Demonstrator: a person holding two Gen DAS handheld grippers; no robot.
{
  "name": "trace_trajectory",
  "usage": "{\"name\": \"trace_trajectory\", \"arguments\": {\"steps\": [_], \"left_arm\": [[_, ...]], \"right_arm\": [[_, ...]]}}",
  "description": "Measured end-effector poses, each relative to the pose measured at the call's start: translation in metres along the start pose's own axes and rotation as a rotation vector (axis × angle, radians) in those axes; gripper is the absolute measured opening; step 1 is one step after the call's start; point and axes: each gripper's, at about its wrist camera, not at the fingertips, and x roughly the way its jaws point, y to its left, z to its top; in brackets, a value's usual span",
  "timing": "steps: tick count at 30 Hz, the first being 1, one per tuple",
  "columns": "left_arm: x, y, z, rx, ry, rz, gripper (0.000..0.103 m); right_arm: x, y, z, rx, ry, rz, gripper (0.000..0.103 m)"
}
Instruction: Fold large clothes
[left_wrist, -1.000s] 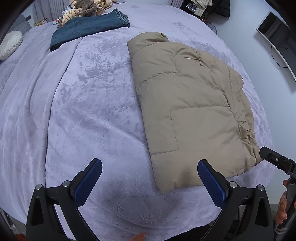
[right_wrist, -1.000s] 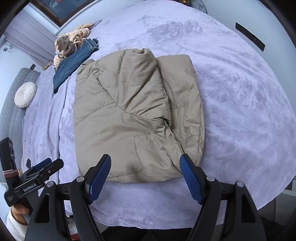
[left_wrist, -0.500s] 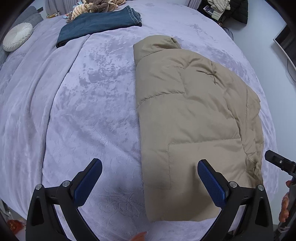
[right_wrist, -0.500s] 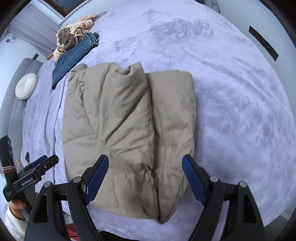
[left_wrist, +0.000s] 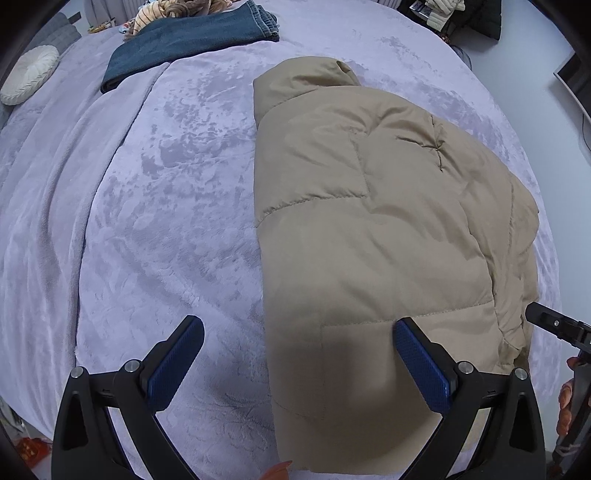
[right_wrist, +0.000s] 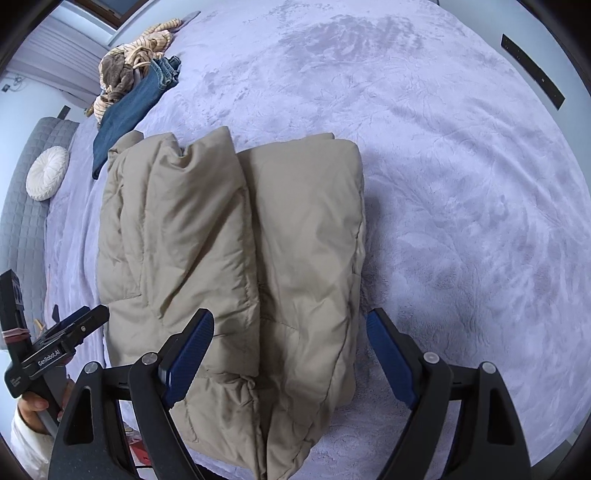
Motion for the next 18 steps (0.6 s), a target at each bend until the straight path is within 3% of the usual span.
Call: {"name": "trace_trajectory", "arguments": {"steps": [11, 18], "left_arm": [[0.010, -0.001, 0.013, 0.011, 0.005, -0.027, 0.103], [0.015, 0.014, 0.023, -0.021, 0.004, -0.164, 0.103]], "right_arm": [[0.016, -0.024, 0.015, 0.039, 0.012, 0.016, 0.087], [0.023, -0.036, 0.022, 0.057, 0.021, 0.102, 0.087]]}}
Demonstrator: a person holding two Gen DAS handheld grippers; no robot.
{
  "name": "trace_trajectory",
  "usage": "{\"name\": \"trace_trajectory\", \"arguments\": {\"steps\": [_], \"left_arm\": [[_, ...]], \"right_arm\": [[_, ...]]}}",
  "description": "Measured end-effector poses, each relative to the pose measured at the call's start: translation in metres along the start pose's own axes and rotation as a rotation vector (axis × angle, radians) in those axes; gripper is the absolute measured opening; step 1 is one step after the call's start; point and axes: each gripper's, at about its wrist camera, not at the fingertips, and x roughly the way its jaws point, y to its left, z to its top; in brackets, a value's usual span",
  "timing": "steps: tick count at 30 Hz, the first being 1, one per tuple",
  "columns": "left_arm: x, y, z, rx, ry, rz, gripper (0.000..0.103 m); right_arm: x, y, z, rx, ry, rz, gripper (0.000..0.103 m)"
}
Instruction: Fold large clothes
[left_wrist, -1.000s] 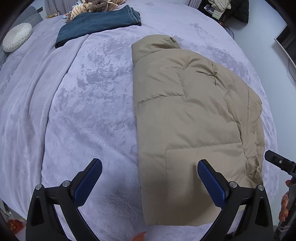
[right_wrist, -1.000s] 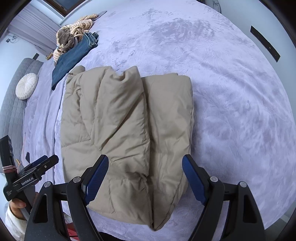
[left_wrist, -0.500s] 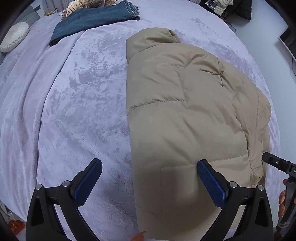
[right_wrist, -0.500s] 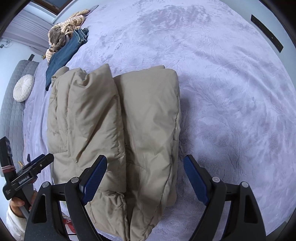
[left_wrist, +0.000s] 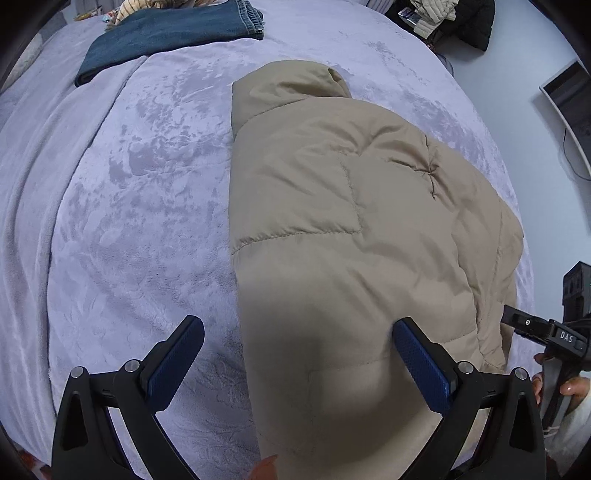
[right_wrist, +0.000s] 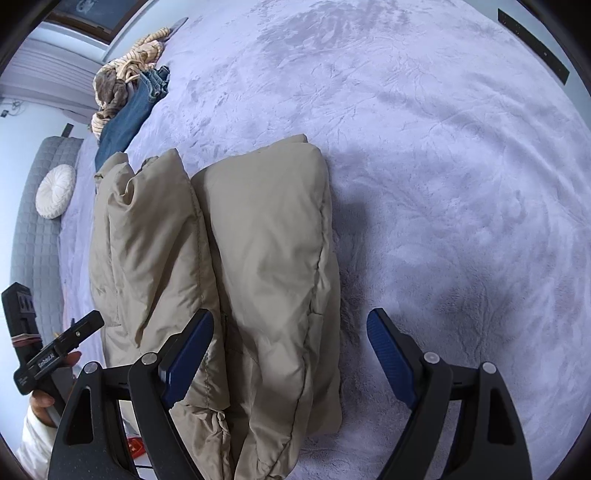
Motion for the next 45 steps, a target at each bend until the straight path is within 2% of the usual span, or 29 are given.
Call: {"name": "trace_trajectory", "arguments": {"steps": [6, 9, 10, 11, 13, 16, 18, 22, 25, 28, 31, 35, 37, 38, 40, 42, 45], "left_arm": [[0.012, 0.024, 0.012, -0.051, 0.002, -0.130, 0.103], [0.026, 0.036, 0.017, -0.099, 0.037, -0.243, 0.103], [0.030, 0.039, 0.018, -0.111, 0.045, -0.265, 0.103], [0.034, 0.040, 0.019, -0.120, 0.051, -0.285, 0.103], [0.039, 0.039, 0.021, -0.123, 0.058, -0.308, 0.103], [0.040, 0.035, 0.024, -0.108, 0.054, -0.323, 0.103], [0.039, 0.035, 0.027, -0.104, 0.049, -0.334, 0.103], [0.043, 0.038, 0.032, -0.103, 0.054, -0.339, 0.103], [0.044, 0.034, 0.034, -0.087, 0.052, -0.300, 0.103], [0.043, 0.024, 0.032, -0.065, 0.036, -0.265, 0.103], [0.045, 0.010, 0.031, -0.046, 0.031, -0.231, 0.103], [0.046, -0.009, 0.033, 0.008, 0.030, -0.201, 0.103], [0.050, -0.007, 0.036, 0.018, 0.022, -0.228, 0.103], [0.054, 0.001, 0.038, 0.006, 0.024, -0.262, 0.103], [0.070, 0.021, 0.039, -0.052, 0.072, -0.390, 0.103], [0.087, 0.031, 0.038, -0.126, 0.118, -0.488, 0.103], [0.093, 0.027, 0.038, -0.150, 0.116, -0.512, 0.103]], "right_arm": [[0.014, -0.016, 0.008, 0.044, 0.021, 0.124, 0.087], [0.026, -0.027, 0.012, 0.088, 0.032, 0.169, 0.087], [0.032, -0.031, 0.014, 0.102, 0.036, 0.181, 0.099], [0.037, -0.032, 0.016, 0.112, 0.045, 0.190, 0.102], [0.048, -0.031, 0.018, 0.130, 0.056, 0.241, 0.103], [0.049, -0.020, 0.020, 0.153, 0.067, 0.439, 0.103], [0.039, -0.008, 0.020, 0.105, 0.055, 0.487, 0.103], [0.027, 0.019, 0.019, -0.043, 0.093, 0.436, 0.103], [0.023, 0.035, 0.021, -0.119, 0.127, 0.406, 0.103], [0.018, 0.043, 0.017, -0.152, 0.158, 0.363, 0.103], [0.021, 0.042, 0.018, -0.116, 0.182, 0.308, 0.103], [0.042, 0.059, 0.027, -0.144, 0.180, 0.212, 0.103], [0.056, 0.063, 0.036, -0.172, 0.163, 0.127, 0.103], [0.060, 0.057, 0.040, -0.175, 0.156, 0.112, 0.103], [0.071, 0.038, 0.048, -0.138, 0.162, 0.114, 0.103], [0.085, 0.022, 0.051, -0.090, 0.199, 0.197, 0.103], [0.098, 0.021, 0.054, -0.082, 0.227, 0.319, 0.103]]}}
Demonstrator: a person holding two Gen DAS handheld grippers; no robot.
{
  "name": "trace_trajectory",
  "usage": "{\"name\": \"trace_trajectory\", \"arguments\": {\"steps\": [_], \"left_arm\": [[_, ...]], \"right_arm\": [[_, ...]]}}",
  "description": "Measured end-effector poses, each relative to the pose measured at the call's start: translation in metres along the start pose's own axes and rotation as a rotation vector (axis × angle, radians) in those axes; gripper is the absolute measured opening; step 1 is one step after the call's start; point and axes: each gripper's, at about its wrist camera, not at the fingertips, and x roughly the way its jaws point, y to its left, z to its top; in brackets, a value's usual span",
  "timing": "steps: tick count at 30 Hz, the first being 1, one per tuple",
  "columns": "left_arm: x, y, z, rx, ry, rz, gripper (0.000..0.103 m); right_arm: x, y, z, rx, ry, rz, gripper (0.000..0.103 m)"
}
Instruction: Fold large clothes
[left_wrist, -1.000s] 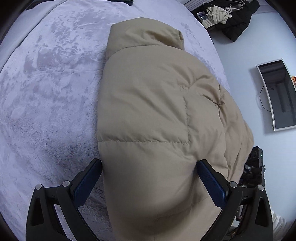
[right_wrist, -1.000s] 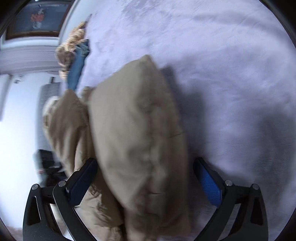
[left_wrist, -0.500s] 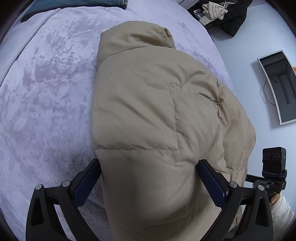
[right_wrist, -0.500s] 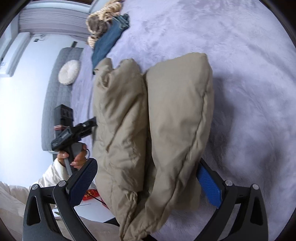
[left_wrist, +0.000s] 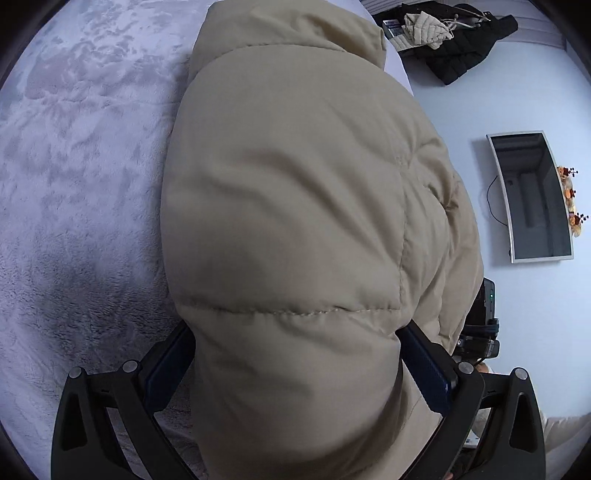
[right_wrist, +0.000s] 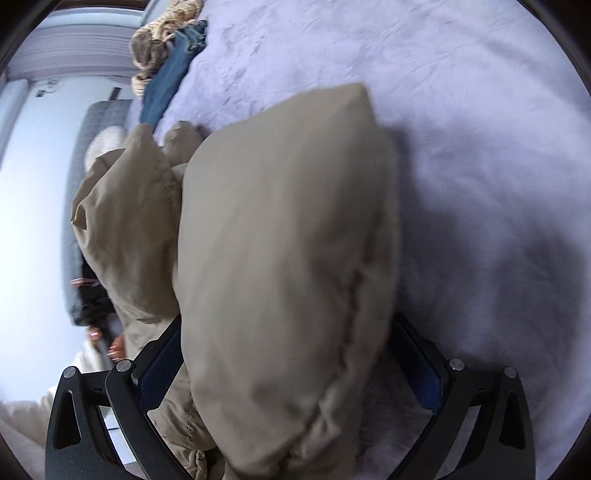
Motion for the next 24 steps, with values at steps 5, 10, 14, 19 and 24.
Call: {"name": "trace_trajectory", "arguments": {"steps": [5, 10, 14, 19, 24], "left_arm": [[0.008, -0.018, -0.005, -0.009, -0.027, 0.069, 0.103], [0.008, -0.055, -0.015, 0.100, -0.091, 0.189, 0.084], [-0.007, -0.072, -0.019, 0.150, -0.110, 0.182, 0.069], [-0.046, -0.073, -0.005, 0.198, -0.124, 0.151, 0.068], [-0.111, -0.042, 0.015, 0.215, -0.176, 0.192, 0.068]], "right_arm": [[0.033, 0.004, 0.016, 0.017, 0.043, 0.086, 0.103], [0.033, 0.006, 0.018, 0.076, 0.040, 0.051, 0.093], [0.020, 0.017, 0.011, 0.108, 0.001, 0.089, 0.059], [0.011, 0.066, 0.002, 0.045, -0.062, 0.054, 0.050], [0.036, 0.126, 0.007, 0.008, -0.115, 0.078, 0.050]]}}
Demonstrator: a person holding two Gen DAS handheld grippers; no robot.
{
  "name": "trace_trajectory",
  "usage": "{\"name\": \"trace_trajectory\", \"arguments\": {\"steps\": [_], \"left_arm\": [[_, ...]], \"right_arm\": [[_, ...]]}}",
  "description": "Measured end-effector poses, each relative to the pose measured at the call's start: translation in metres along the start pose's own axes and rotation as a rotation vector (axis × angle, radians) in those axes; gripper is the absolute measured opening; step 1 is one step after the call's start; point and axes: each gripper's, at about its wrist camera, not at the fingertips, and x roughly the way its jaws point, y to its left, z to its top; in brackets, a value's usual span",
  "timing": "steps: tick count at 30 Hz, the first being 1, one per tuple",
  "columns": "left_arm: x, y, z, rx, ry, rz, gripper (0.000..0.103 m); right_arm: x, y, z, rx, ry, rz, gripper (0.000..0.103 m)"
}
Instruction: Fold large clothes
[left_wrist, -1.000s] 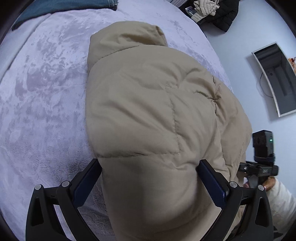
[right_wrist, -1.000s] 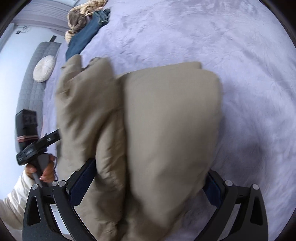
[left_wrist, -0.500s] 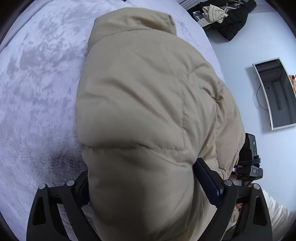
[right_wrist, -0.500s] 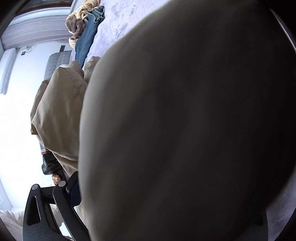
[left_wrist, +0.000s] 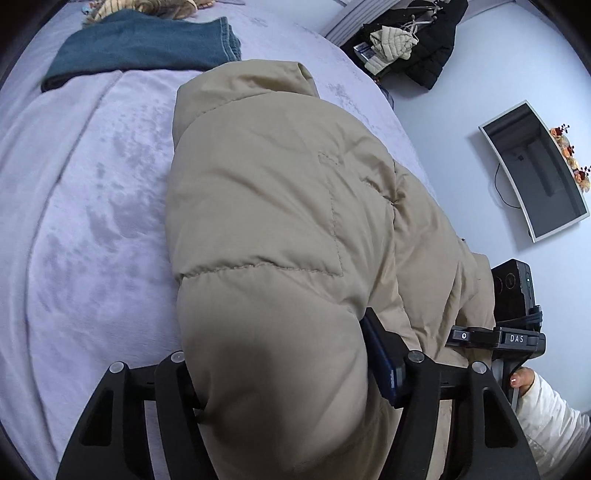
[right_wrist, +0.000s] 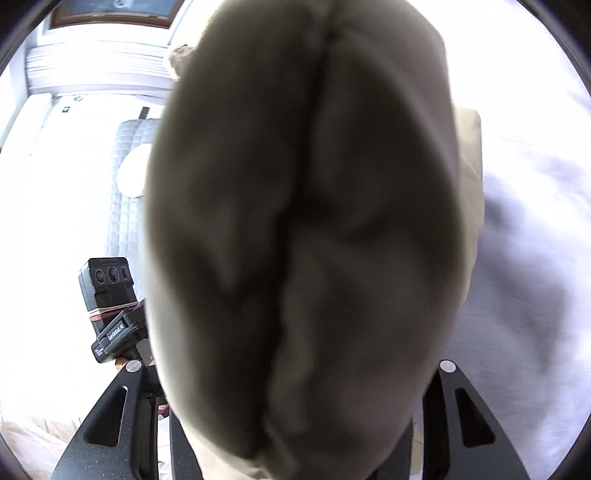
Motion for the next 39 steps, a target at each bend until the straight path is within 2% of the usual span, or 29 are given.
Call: {"name": "trace_trajectory", "arguments": {"steps": [6, 10, 13, 15, 16, 18, 22, 23, 24, 25, 26, 28, 31, 34, 37, 39], "left_arm": [[-0.038, 0.076, 0.022, -0.052, -0.080, 0.113, 0.068], [-0.023, 0.121, 0.021, -0.116, -0.082, 0.183, 0.070], [-0.012, 0.143, 0.012, -0.141, -0.089, 0.242, 0.082], [-0.006, 0.136, 0.013, -0.134, -0.098, 0.269, 0.083], [-0.008, 0.137, 0.012, -0.130, -0.098, 0.282, 0.083], [-0.020, 0.130, 0.013, -0.101, -0.125, 0.338, 0.083], [-0.054, 0.125, 0.022, -0.024, -0.222, 0.383, 0.082], [-0.059, 0.126, 0.029, -0.013, -0.239, 0.382, 0.078], [-0.060, 0.127, 0.037, -0.004, -0.244, 0.378, 0.076], [-0.058, 0.127, 0.046, 0.000, -0.240, 0.379, 0.075], [-0.058, 0.127, 0.052, -0.001, -0.239, 0.379, 0.075], [-0.045, 0.132, 0.062, -0.008, -0.214, 0.364, 0.075], [-0.018, 0.125, 0.061, 0.015, -0.170, 0.396, 0.076], [0.002, 0.113, 0.056, 0.047, -0.167, 0.457, 0.076], [0.011, 0.111, 0.054, 0.045, -0.163, 0.456, 0.076], [0.015, 0.109, 0.055, 0.059, -0.161, 0.469, 0.076]], "right_arm": [[0.087, 0.057, 0.027, -0.061, 0.033, 0.066, 0.050], [0.137, 0.071, 0.046, -0.076, 0.065, 0.052, 0.050], [0.164, 0.065, 0.059, -0.036, 0.093, -0.026, 0.054], [0.160, 0.064, 0.059, -0.026, 0.097, -0.061, 0.059], [0.156, 0.068, 0.059, -0.039, 0.094, -0.104, 0.064], [0.145, 0.076, 0.058, -0.071, 0.088, -0.196, 0.068], [0.104, 0.091, 0.049, -0.125, -0.004, -0.382, 0.068], [0.097, 0.097, 0.043, -0.134, -0.043, -0.413, 0.068], [0.084, 0.102, 0.038, -0.144, -0.094, -0.423, 0.055], [0.073, 0.109, 0.034, -0.160, -0.141, -0.414, 0.033], [0.070, 0.119, 0.036, -0.174, -0.167, -0.408, 0.027], [0.075, 0.136, 0.043, -0.213, -0.200, -0.368, 0.023], [0.107, 0.163, 0.043, -0.285, -0.155, -0.302, 0.023], [0.140, 0.168, 0.041, -0.350, -0.098, -0.379, 0.023], [0.175, 0.137, 0.038, -0.354, -0.038, -0.520, 0.017], [0.179, 0.114, 0.033, -0.307, -0.032, -0.524, 0.017]]}}
